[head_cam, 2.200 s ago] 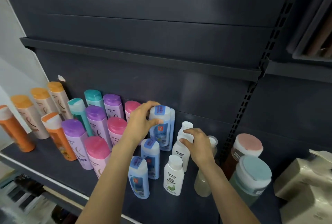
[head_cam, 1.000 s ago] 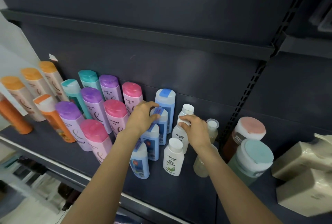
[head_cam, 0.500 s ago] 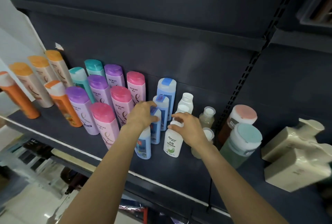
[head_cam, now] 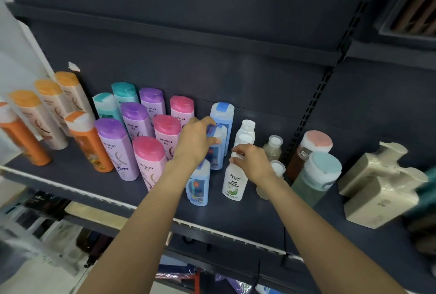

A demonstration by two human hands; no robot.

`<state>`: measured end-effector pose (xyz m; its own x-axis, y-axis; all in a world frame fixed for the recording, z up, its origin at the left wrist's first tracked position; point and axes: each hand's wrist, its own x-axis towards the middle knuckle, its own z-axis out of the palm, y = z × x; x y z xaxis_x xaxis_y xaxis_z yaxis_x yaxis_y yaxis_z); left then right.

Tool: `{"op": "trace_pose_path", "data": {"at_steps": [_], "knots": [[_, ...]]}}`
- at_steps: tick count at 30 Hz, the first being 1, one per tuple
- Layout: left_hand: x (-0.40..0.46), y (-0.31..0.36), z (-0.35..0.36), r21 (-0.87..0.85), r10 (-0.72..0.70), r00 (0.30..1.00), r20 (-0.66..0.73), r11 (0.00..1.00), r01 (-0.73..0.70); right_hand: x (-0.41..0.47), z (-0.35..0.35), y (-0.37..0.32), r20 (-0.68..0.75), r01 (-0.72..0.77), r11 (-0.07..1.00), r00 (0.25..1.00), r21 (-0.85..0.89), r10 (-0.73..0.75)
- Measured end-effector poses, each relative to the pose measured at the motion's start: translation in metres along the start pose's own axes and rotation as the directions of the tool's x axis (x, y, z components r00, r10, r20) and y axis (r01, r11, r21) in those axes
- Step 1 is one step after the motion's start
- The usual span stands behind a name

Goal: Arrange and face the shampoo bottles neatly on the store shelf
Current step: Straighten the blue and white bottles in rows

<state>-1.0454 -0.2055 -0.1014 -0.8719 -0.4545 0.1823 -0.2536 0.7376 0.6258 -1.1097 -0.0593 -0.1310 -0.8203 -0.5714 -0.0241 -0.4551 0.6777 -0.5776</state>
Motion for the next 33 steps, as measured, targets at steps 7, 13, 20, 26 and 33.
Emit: {"op": "trace_pose_path", "data": {"at_steps": [7,13,20,26,33], "knots": [[-0.032,0.016,-0.053,-0.037,0.066,0.977,-0.203,0.997,-0.075,-0.015,-0.017,-0.037,-0.143,0.016,0.987,0.990,0.162,0.008],[-0.062,0.010,-0.086,-0.228,0.068,0.930,-0.361,0.961,-0.159,-0.027,-0.009,-0.056,-0.145,-0.084,0.907,0.977,0.412,0.156],[-0.091,-0.009,-0.103,-0.546,-0.008,0.930,-0.367,0.812,-0.208,-0.043,-0.013,-0.061,0.000,-0.183,0.473,0.933,0.862,0.360],[-0.099,-0.023,-0.106,-0.626,0.059,0.970,-0.237,0.754,-0.199,-0.061,-0.010,-0.068,0.175,-0.236,0.162,0.931,0.958,0.321],[-0.100,-0.031,-0.102,-0.815,-0.058,0.992,-0.116,0.576,-0.062,-0.071,-0.011,-0.076,0.002,-0.029,0.065,0.924,0.997,0.382]]}}
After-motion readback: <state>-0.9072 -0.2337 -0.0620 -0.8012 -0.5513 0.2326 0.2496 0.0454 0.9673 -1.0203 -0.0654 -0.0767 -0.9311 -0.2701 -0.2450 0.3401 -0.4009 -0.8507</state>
